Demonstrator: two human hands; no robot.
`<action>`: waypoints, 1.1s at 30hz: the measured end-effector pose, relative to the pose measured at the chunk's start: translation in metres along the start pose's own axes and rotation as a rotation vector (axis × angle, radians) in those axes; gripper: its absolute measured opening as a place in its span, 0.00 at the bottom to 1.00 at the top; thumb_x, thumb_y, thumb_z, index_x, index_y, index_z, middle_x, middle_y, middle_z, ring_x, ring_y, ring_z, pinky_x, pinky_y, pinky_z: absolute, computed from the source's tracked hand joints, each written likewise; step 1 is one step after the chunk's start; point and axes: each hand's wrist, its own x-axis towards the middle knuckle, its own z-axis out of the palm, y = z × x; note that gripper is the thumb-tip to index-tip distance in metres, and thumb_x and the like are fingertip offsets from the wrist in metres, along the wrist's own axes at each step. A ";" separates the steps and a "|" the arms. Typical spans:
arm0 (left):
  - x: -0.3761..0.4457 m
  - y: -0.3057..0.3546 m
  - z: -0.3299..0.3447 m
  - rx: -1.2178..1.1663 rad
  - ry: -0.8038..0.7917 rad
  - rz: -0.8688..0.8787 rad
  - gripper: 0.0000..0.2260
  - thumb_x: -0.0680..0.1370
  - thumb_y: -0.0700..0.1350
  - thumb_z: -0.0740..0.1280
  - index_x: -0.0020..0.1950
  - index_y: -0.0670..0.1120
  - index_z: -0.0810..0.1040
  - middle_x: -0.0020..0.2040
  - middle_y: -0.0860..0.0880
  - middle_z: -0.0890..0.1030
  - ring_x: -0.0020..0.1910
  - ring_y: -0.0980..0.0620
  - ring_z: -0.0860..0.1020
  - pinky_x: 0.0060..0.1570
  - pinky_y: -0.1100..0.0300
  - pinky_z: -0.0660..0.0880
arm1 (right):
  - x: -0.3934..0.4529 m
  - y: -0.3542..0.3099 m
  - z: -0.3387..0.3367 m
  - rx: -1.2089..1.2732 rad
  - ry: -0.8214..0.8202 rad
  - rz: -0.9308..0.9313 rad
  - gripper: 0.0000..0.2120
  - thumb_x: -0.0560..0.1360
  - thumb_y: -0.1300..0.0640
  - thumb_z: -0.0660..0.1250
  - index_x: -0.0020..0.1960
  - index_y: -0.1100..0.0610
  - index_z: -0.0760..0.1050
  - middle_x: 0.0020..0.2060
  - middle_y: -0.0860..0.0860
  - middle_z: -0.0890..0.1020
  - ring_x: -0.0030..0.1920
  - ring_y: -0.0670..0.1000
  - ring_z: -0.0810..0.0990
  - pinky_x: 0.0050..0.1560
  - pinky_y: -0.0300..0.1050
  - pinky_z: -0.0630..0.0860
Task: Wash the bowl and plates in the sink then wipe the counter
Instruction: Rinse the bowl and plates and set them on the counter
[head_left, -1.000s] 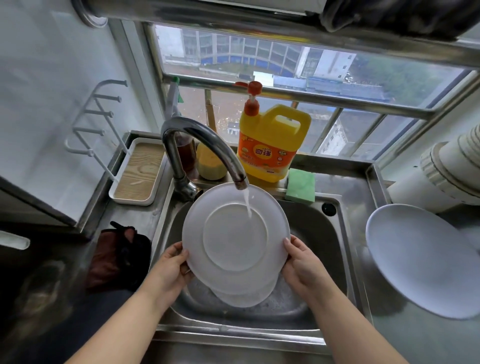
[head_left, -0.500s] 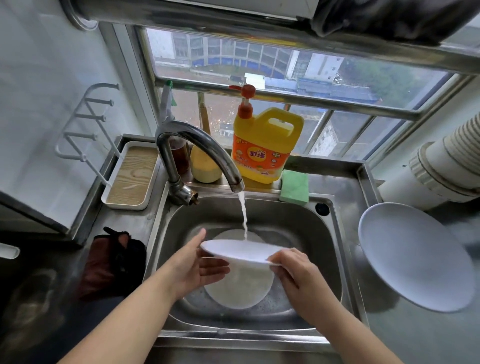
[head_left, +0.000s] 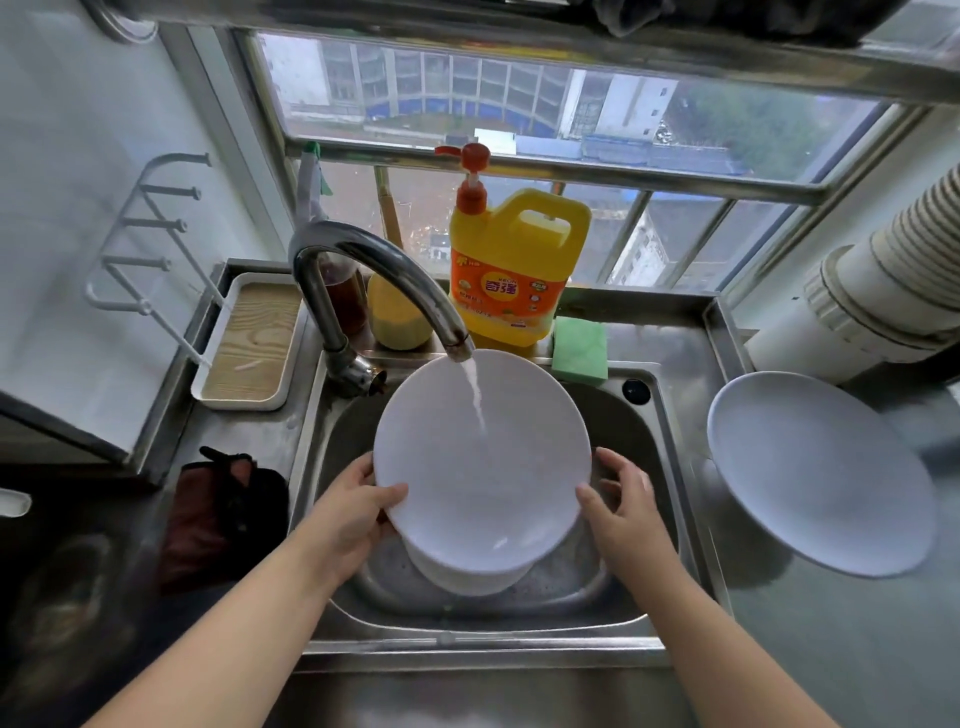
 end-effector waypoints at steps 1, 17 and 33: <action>0.000 0.000 -0.001 -0.003 -0.005 0.013 0.17 0.77 0.30 0.61 0.63 0.44 0.72 0.55 0.43 0.81 0.54 0.43 0.79 0.44 0.51 0.77 | 0.004 -0.002 0.003 0.094 -0.020 0.097 0.20 0.78 0.54 0.64 0.68 0.50 0.65 0.60 0.45 0.71 0.58 0.47 0.73 0.61 0.47 0.73; 0.006 0.000 0.006 0.355 -0.039 0.062 0.11 0.82 0.37 0.56 0.60 0.44 0.75 0.53 0.47 0.81 0.53 0.48 0.79 0.47 0.56 0.76 | 0.014 0.002 -0.005 0.269 0.072 0.166 0.05 0.78 0.58 0.64 0.52 0.53 0.77 0.46 0.49 0.83 0.49 0.51 0.81 0.50 0.46 0.79; 0.010 -0.041 0.066 0.504 -0.190 -0.215 0.08 0.78 0.33 0.62 0.52 0.36 0.81 0.45 0.42 0.85 0.45 0.47 0.83 0.41 0.59 0.79 | -0.016 -0.046 -0.079 -0.174 0.326 0.053 0.06 0.72 0.57 0.67 0.38 0.58 0.79 0.28 0.52 0.82 0.29 0.51 0.82 0.40 0.48 0.81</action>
